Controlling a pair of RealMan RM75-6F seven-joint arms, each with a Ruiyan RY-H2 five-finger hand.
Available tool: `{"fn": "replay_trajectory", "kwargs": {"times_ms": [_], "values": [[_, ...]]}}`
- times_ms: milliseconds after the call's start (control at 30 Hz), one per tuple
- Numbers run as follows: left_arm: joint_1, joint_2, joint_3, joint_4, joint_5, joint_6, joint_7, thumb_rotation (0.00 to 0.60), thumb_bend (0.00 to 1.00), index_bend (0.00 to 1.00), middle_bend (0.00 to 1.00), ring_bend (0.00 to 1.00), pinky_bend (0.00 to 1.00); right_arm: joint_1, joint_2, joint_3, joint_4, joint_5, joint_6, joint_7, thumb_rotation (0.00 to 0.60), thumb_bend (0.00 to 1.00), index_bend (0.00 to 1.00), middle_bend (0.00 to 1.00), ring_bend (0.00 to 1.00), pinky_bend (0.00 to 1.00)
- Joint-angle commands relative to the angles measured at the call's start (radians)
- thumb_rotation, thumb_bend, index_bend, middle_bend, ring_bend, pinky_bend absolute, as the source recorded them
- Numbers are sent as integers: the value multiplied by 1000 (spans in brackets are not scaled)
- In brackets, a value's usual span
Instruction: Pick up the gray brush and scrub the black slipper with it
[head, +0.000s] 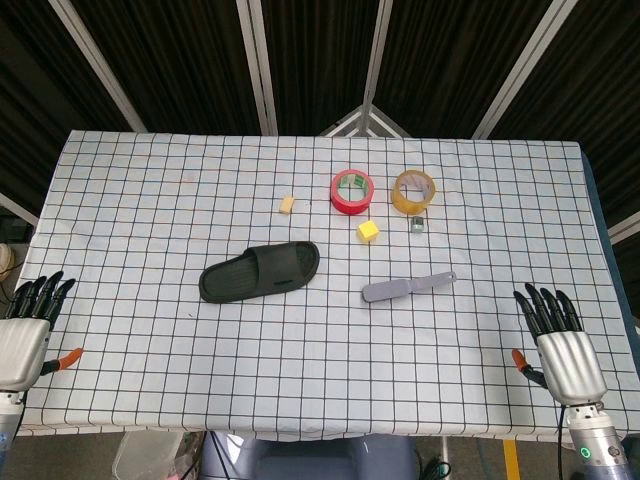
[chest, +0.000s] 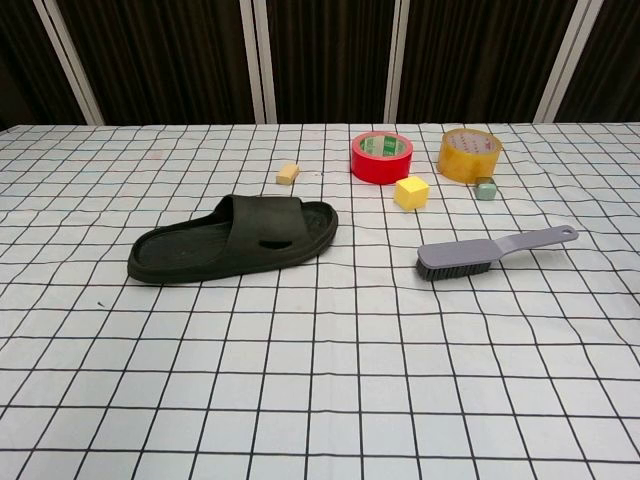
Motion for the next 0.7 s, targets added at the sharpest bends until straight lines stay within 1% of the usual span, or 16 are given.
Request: {"fn": "replay_trajectory", "kwargs": {"times_ms": [33, 200, 333, 500, 567, 600, 700], "values": [[3, -5, 3, 6, -3, -2, 5, 600, 66, 0, 0, 0, 68, 4, 3, -5, 2, 16, -27, -1, 600, 346, 0, 0, 0, 0], [-5, -17, 1, 15, 17, 2, 2, 600, 67, 0, 0, 0, 68, 12, -2, -4, 8, 10, -36, 2, 600, 346, 0, 0, 0, 0], [-11, -41, -7, 43, 51, 33, -23, 600, 67, 0, 0, 0, 68, 54, -17, -1, 18, -22, -80, 3, 600, 346, 0, 3, 0, 0], [-16, -72, -22, 81, 71, 65, -41, 600, 67, 0, 0, 0, 68, 162, -44, 12, 22, -34, -236, -39, 600, 345, 19, 76, 0, 0], [-17, -81, -26, 88, 73, 72, -38, 600, 68, 0, 0, 0, 68, 194, -58, 18, 26, -19, -295, -55, 600, 345, 23, 82, 0, 0], [-17, -89, -29, 95, 73, 78, -35, 600, 68, 0, 0, 0, 68, 223, -74, 24, 34, -1, -348, -71, 600, 346, 27, 83, 0, 0], [-17, -100, -33, 108, 78, 90, -42, 600, 68, 0, 0, 0, 68, 271, -108, 41, 54, 38, -427, -101, 600, 346, 56, 94, 0, 0]]}}
